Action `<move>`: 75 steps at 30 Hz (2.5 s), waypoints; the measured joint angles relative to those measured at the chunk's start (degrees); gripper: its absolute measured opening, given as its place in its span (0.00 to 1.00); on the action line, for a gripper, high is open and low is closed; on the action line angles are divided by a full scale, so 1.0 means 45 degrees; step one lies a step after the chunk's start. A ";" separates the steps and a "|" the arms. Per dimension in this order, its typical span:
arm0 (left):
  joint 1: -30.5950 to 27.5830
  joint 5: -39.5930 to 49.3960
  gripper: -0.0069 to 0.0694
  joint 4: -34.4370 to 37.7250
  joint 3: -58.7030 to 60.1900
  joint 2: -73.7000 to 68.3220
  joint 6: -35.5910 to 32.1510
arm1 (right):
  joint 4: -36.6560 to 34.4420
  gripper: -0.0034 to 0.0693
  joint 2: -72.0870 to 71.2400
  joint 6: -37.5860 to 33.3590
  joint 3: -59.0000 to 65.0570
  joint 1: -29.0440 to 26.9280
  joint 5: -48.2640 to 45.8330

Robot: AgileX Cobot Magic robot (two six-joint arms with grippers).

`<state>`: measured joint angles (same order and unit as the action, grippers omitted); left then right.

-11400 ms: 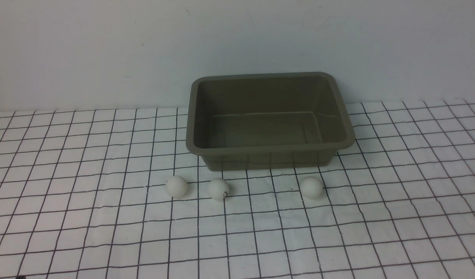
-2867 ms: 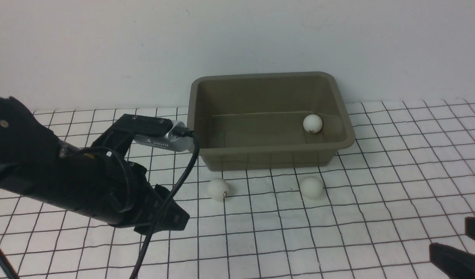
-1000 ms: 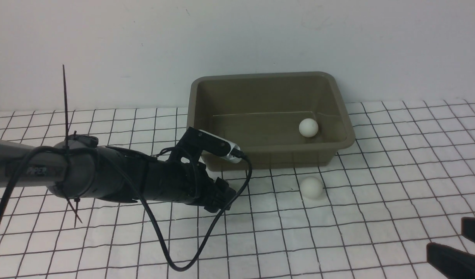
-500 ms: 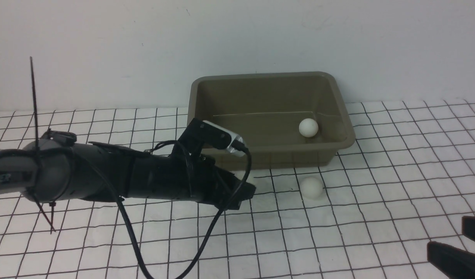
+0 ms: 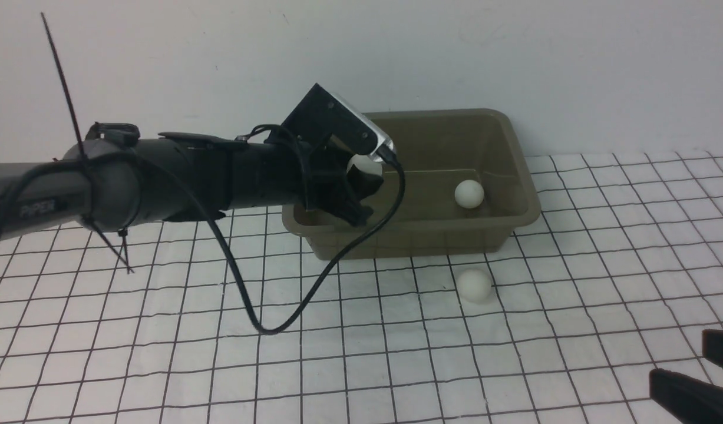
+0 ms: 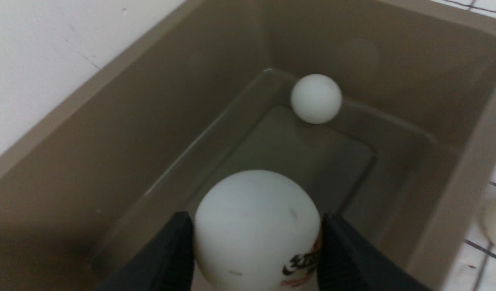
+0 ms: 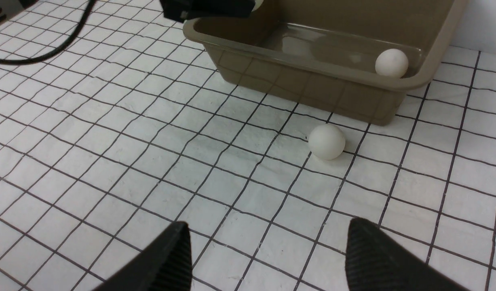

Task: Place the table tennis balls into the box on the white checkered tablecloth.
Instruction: 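Drop the ball into the bin, then reach for and grasp a ping pong ball on the table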

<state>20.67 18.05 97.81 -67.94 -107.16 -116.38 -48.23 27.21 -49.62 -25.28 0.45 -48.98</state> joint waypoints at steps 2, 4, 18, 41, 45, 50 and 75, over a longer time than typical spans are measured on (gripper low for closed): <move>0.0000 -0.0511 0.55 0.0056 -0.0926 -0.0588 -0.0321 | 0.0000 0.68 0.0000 -0.0275 0.0000 0.0000 0.0219; 0.0000 -0.0887 0.56 0.0088 -0.1458 -0.1126 -0.0236 | 0.0000 0.68 0.0000 -0.0628 0.0000 0.0000 0.0581; 0.1348 -0.4621 0.75 0.0290 0.1011 0.3260 0.1566 | -0.1376 0.68 0.1373 -0.2906 0.0000 0.0000 0.2070; 0.5711 0.0632 0.66 -0.0925 0.5313 0.7143 0.8482 | -0.2451 0.68 0.2438 -0.3858 -0.1322 0.0000 0.2740; 0.5683 0.1973 0.66 -0.5966 0.6141 0.7145 1.3802 | -0.2492 0.68 0.2438 -0.3858 -0.1322 0.0000 0.2740; 0.4742 0.3470 0.66 -1.5293 0.6155 0.7275 2.1987 | -0.2492 0.68 0.2438 -0.3858 -0.1322 0.0000 0.2740; 0.3447 0.4950 0.66 -2.6691 0.3860 0.9940 3.0573 | -0.2109 0.68 1.1418 -0.3401 -0.5274 0.1576 0.2812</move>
<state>36.18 40.33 -22.29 -50.57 -62.43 21.20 -57.72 78.59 -64.93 -49.01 7.55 -36.33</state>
